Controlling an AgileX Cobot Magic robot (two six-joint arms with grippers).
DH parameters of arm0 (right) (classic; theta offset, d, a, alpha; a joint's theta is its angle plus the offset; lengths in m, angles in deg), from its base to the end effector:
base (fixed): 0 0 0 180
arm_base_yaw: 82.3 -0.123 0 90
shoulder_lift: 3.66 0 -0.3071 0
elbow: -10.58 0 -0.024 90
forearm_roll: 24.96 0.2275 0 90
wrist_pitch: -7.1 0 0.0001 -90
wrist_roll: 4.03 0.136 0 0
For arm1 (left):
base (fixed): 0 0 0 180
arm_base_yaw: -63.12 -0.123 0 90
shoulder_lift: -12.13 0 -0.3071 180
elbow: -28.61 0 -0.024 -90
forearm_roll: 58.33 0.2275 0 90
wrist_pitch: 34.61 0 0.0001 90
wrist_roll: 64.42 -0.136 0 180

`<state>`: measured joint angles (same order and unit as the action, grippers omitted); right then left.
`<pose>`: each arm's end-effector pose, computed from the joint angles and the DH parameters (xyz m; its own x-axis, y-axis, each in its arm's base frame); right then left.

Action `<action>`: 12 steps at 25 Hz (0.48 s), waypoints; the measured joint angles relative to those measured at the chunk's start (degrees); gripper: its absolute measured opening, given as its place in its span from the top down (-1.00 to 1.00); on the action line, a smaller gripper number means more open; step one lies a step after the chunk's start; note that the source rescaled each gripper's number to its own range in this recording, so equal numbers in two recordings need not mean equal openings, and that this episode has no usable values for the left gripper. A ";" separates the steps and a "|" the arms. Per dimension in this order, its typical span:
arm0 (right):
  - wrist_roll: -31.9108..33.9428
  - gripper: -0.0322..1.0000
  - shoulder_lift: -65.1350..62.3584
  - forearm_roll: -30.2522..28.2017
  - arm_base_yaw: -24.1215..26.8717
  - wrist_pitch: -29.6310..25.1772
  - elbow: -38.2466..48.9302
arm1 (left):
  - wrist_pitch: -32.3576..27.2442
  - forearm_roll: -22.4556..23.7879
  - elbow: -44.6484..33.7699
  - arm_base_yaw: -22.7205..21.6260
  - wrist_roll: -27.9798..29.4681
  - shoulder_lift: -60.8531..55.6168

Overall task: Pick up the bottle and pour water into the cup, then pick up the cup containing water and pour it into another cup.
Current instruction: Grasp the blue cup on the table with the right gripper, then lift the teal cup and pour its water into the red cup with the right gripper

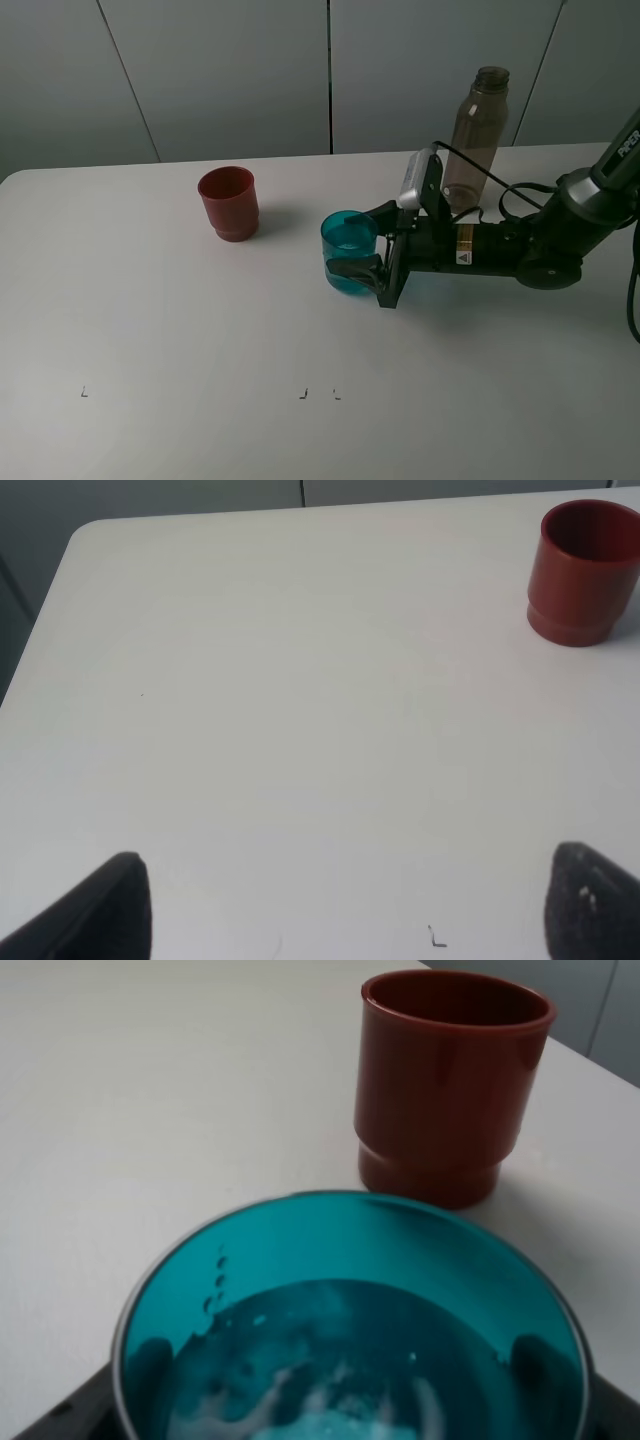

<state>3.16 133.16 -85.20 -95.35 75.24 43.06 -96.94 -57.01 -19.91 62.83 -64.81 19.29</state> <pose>0.3267 0.1882 0.0758 -0.0546 -0.2781 -0.9590 -0.9437 0.3283 -0.0415 -0.0104 0.0027 0.2454 -0.4699 0.0151 -0.8826 -0.0149 0.9996 0.0250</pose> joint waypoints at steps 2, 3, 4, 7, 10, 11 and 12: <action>0.10 0.66 0.00 0.00 0.00 0.00 0.00 | 0.00 0.00 0.00 0.00 0.00 0.00; 0.10 0.66 0.00 0.00 0.00 0.00 0.00 | 0.00 0.00 0.00 0.00 0.00 0.00; 0.10 0.66 0.00 0.12 0.00 0.00 0.00 | 0.00 0.00 0.00 0.00 0.00 0.00; 0.30 0.66 0.00 0.73 0.00 0.00 0.00 | 0.00 0.00 0.00 0.00 0.00 0.00; 0.30 0.66 0.00 1.26 0.00 0.00 0.00 | 0.00 0.00 0.00 0.00 0.00 0.00; 0.30 0.66 0.00 1.65 0.00 0.00 0.00 | 0.00 0.00 0.00 0.00 0.00 0.00; 0.30 0.66 0.00 2.09 0.00 0.00 0.00 | 0.00 0.00 0.00 0.00 0.00 0.00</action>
<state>3.46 133.16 -83.11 -95.35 75.24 43.06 -96.94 -57.01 -19.91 62.83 -64.81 19.29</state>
